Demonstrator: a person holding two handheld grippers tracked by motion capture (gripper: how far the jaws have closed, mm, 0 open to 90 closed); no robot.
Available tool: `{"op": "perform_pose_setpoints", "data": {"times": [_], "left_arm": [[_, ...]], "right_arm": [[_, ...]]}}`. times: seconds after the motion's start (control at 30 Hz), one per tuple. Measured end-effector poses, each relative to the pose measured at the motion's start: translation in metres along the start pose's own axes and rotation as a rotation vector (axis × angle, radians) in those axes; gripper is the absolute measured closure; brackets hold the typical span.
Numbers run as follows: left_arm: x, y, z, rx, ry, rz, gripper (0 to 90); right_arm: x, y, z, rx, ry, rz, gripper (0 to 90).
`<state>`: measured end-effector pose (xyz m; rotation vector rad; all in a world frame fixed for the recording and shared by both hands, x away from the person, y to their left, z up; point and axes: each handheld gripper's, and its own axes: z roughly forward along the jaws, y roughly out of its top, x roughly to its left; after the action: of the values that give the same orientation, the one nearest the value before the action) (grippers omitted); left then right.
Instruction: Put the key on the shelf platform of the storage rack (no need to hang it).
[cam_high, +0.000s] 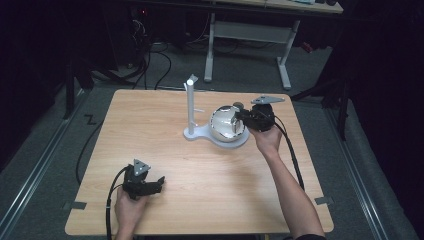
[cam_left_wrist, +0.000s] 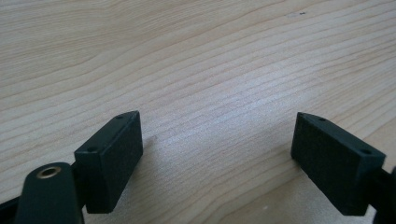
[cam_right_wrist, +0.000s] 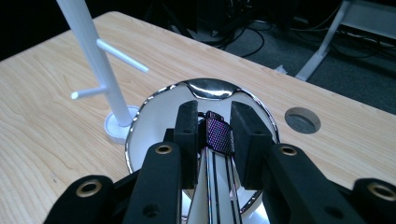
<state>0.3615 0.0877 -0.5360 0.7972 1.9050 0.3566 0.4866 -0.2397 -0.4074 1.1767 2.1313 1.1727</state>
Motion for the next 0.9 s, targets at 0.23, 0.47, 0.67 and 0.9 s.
{"op": "perform_pose_setpoints", "data": {"times": [0.23, 0.47, 0.67, 0.9], "left_arm": [[0.0, 0.0, 0.0, -0.001, 0.0, -0.001, 16.9], [0.0, 0.0, 0.0, 0.0, 0.0, 0.0, 16.9], [0.0, 0.0, 0.0, 0.0, 0.0, -0.001, 16.9], [0.0, 0.0, 0.0, -0.002, 0.004, -0.006, 17.0]], "right_arm": [[-0.005, -0.005, 0.011, 0.042, 0.0, 0.008, 73.9], [-0.006, -0.008, 0.022, 0.061, 0.014, 0.029, 73.9], [-0.003, -0.006, 0.03, 0.08, 0.027, 0.022, 73.8], [0.003, 0.0, 0.04, 0.114, 0.027, 0.0, 73.8]]}}
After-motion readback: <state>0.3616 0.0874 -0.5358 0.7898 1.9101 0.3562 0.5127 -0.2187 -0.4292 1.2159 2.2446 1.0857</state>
